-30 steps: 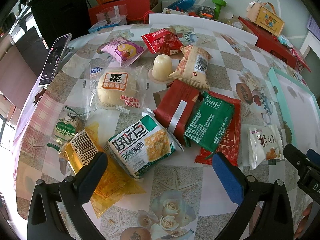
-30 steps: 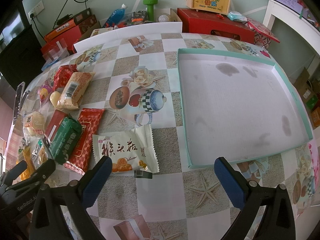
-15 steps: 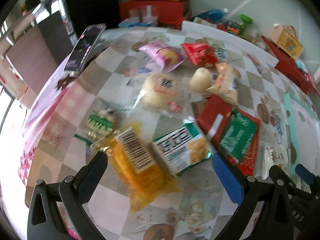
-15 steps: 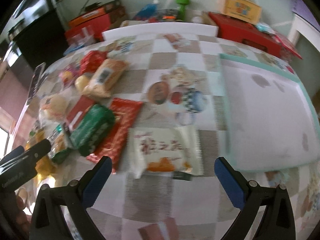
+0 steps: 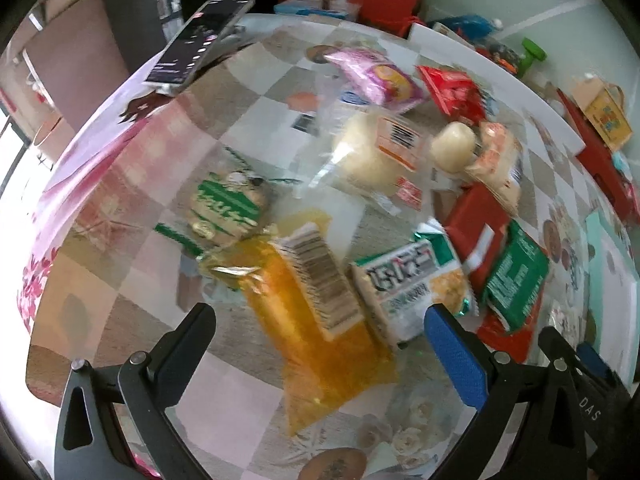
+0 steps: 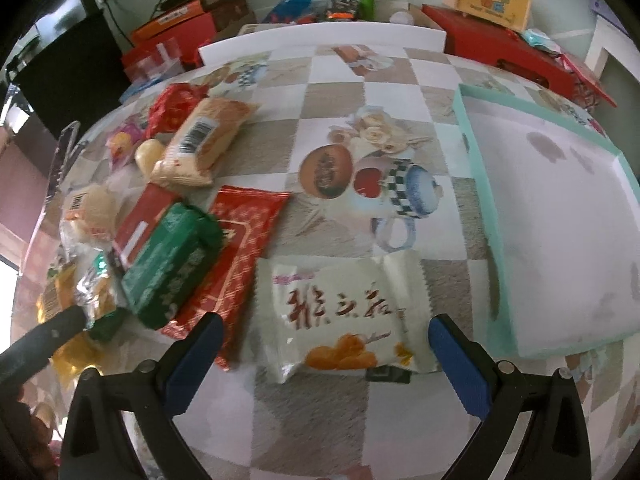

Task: Organize snacks
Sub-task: 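Grasp the yellow bread bag with left tool while right tool grasps white biscuit bag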

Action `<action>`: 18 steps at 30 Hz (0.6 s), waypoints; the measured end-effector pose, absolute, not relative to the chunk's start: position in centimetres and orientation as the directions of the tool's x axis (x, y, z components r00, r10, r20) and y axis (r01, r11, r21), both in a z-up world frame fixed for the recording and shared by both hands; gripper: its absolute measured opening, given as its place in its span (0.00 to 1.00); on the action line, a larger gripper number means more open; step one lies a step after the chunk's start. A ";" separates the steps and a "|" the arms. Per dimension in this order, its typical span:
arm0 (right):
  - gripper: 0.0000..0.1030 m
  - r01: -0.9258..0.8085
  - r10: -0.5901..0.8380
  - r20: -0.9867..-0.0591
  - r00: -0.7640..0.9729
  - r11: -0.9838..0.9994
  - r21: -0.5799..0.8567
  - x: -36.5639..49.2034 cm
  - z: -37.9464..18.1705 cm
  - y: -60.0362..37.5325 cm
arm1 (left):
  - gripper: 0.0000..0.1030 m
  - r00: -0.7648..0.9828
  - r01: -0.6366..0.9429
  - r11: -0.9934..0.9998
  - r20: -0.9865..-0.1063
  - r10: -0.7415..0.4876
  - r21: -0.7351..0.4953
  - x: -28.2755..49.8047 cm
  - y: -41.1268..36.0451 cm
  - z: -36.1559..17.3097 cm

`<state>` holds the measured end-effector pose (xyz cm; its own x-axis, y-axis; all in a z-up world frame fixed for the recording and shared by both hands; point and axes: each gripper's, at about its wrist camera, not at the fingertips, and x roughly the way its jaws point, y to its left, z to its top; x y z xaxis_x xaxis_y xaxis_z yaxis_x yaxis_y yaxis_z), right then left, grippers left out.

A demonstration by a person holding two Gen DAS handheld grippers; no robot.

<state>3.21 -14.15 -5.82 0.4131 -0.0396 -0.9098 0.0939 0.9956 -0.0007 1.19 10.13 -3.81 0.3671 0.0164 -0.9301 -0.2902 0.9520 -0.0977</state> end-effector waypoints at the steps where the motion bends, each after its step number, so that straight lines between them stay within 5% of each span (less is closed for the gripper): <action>1: 1.00 0.101 -0.037 -0.912 0.408 0.995 0.005 3.4 -6.0 -14.4 | 1.00 0.368 -0.303 0.948 -0.930 0.020 -0.099 1.2 10.5 -3.8; 9: 0.89 0.110 -0.024 -0.912 0.409 0.994 0.023 3.7 -6.2 -14.8 | 0.70 0.382 -0.322 0.938 -0.924 0.004 -0.128 1.6 12.3 -4.2; 18: 0.75 0.099 -0.003 -0.903 0.429 0.994 0.044 3.6 -5.9 -14.7 | 0.69 0.385 -0.321 0.934 -0.923 -0.020 -0.154 2.0 11.8 -4.4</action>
